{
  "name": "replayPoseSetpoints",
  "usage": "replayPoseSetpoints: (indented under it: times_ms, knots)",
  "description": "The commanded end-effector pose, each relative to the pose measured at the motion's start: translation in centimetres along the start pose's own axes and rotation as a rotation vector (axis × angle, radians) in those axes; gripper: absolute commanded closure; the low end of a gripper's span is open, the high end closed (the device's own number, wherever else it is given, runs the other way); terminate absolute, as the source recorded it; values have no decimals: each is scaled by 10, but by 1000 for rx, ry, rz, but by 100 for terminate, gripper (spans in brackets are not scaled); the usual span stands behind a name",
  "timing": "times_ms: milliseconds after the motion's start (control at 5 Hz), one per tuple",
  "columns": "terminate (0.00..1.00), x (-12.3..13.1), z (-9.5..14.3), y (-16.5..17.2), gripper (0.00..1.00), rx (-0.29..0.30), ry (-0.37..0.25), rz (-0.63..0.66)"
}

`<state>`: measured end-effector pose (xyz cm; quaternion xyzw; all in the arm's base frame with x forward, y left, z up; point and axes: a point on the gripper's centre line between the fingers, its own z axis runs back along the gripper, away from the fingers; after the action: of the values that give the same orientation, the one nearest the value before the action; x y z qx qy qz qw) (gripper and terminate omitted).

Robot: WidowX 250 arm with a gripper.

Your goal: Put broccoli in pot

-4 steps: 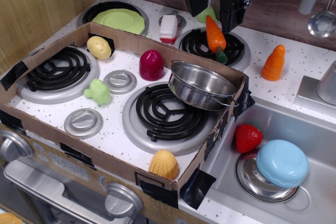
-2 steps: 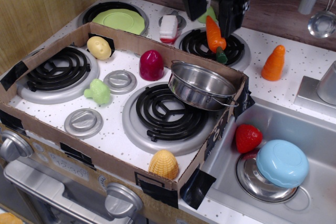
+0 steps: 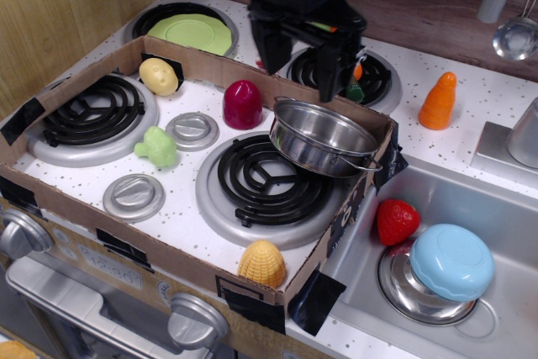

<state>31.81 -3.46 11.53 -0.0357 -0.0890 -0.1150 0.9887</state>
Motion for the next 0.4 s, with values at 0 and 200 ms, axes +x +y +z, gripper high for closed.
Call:
replayPoseSetpoints:
  times_ms: [0,200]
  knots:
    - [0,-15,13,15,0,62,-40,51]
    - [0,-24,-3,31,0,56,9,85]
